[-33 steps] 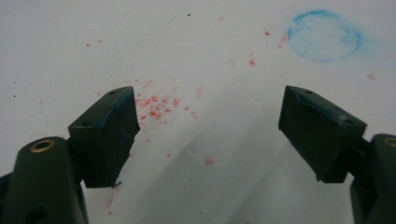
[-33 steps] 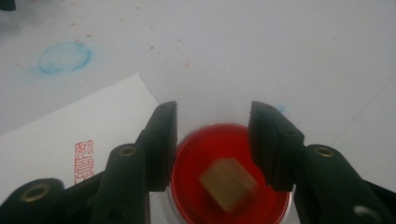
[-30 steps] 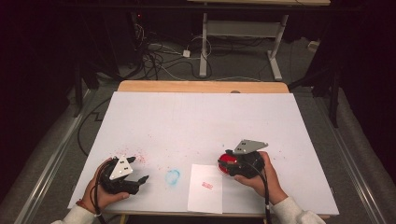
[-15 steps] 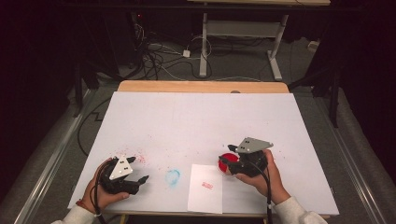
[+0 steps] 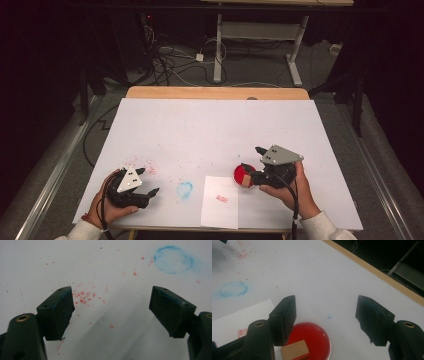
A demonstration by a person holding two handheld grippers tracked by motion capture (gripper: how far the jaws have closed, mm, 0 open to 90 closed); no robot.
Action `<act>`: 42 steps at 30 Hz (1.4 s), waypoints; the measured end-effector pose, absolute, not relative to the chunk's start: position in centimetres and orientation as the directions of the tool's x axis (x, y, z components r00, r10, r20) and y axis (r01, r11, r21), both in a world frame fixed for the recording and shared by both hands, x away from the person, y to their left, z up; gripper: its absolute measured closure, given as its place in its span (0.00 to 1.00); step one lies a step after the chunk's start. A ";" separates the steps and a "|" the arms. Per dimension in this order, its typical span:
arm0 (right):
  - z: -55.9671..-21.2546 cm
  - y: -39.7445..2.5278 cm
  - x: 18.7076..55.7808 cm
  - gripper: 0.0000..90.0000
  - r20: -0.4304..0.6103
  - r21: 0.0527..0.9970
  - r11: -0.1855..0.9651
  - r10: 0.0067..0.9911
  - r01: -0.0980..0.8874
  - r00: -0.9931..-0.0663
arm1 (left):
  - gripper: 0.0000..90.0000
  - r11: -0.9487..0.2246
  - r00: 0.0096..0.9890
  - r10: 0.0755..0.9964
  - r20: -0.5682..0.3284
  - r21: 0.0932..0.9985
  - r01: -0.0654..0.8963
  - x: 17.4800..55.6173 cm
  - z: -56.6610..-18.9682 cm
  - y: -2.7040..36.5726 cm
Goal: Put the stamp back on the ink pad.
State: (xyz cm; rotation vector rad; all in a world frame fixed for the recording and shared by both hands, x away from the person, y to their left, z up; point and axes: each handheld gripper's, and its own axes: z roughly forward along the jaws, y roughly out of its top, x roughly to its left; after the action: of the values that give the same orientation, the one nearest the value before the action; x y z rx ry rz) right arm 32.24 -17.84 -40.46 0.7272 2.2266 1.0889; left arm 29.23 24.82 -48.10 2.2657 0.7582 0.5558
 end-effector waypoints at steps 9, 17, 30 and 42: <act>-39.9 -19.1 31.4 0.31 -0.271 0.837 0.511 0.698 0.196 -0.662 | 0.21 -0.603 0.741 0.649 0.173 0.711 0.362 29.3 -48.1 24.8; -39.9 -20.0 30.7 0.28 -0.296 0.845 0.506 0.711 0.172 -0.638 | 0.21 -0.605 0.742 0.647 0.175 0.710 0.360 29.3 -48.1 24.8; -39.7 -21.2 29.7 0.28 -0.330 0.841 0.517 0.723 0.159 -0.608 | 0.21 -0.608 0.740 0.648 0.180 0.707 0.360 29.3 -48.1 24.8; -39.9 -22.5 28.9 0.29 -0.343 0.840 0.519 0.732 0.156 -0.588 | 0.21 -0.610 0.742 0.646 0.180 0.707 0.359 29.3 -48.1 24.7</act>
State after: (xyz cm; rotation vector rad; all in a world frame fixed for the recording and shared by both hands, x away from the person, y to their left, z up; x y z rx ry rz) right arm 28.92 -22.48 -39.94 0.7215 2.0518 1.0403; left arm 29.26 24.69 -48.13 2.2733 0.7529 0.5595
